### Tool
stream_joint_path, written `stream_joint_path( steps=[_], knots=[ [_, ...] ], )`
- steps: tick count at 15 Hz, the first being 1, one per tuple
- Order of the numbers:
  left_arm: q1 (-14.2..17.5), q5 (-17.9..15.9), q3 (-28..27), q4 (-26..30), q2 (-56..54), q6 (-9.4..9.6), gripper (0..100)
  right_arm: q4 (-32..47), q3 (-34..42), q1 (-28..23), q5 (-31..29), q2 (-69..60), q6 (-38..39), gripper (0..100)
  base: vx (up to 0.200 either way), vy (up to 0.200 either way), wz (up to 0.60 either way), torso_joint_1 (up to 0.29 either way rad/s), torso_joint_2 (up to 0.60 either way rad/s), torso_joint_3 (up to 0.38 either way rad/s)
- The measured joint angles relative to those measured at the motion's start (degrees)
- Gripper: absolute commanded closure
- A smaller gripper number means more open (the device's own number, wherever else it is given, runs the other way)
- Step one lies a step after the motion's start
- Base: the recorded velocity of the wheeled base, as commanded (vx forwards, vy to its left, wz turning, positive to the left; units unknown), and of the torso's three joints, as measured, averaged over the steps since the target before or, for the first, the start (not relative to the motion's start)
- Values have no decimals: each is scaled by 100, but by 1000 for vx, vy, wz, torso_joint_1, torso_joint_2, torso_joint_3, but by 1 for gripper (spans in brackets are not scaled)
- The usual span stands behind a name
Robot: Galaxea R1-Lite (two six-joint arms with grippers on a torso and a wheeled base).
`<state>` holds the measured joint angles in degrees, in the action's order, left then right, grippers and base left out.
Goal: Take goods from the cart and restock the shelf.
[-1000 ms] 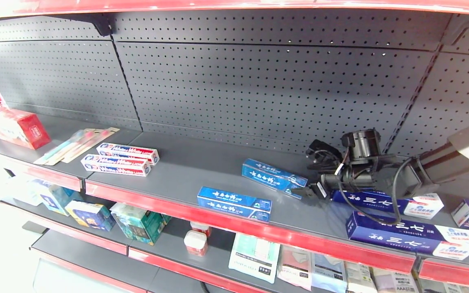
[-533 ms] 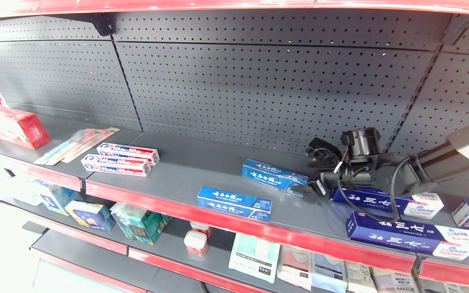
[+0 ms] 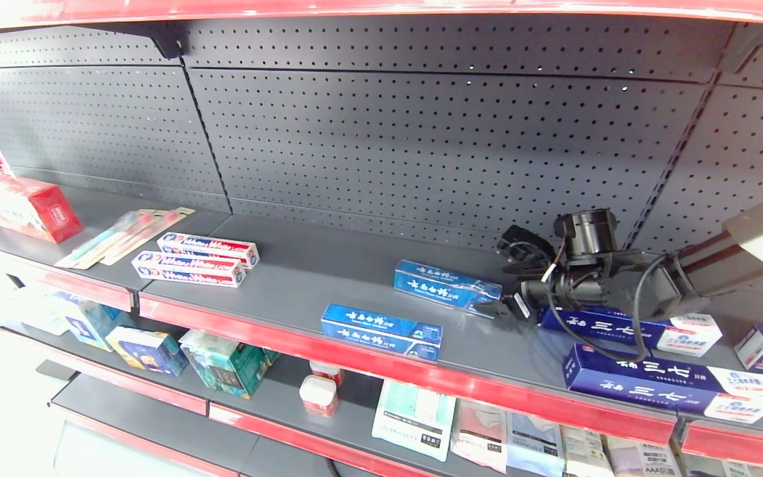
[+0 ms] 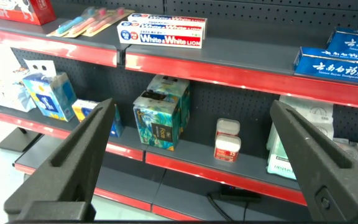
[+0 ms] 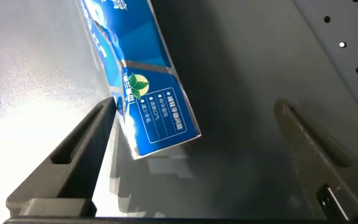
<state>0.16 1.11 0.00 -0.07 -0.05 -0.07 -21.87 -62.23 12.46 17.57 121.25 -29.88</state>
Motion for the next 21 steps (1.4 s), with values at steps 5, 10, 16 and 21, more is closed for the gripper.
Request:
stream_joint_path(
  steps=[5, 10, 16, 21],
  knots=[
    [0, 0, 0, 0, 0, 0, 0, 6, 184, -94, 22, -267, 166, 0, 0, 0, 0, 0, 0, 0],
    [0, -2, 0, 0, 0, 2, 0, 12, 450, -321, 30, -584, 268, 0, 0, 0, 0, 0, 0, 0],
    [-2, 1, 0, 0, 0, 0, 0, 1, 429, -645, 9, -664, 271, 0, 0, 0, 0, 0, 0, 0],
    [0, -2, 0, 0, 0, 0, 0, -33, 422, -729, 5, -651, 205, 0, 0, 0, 0, 0, 0, 0]
  ],
)
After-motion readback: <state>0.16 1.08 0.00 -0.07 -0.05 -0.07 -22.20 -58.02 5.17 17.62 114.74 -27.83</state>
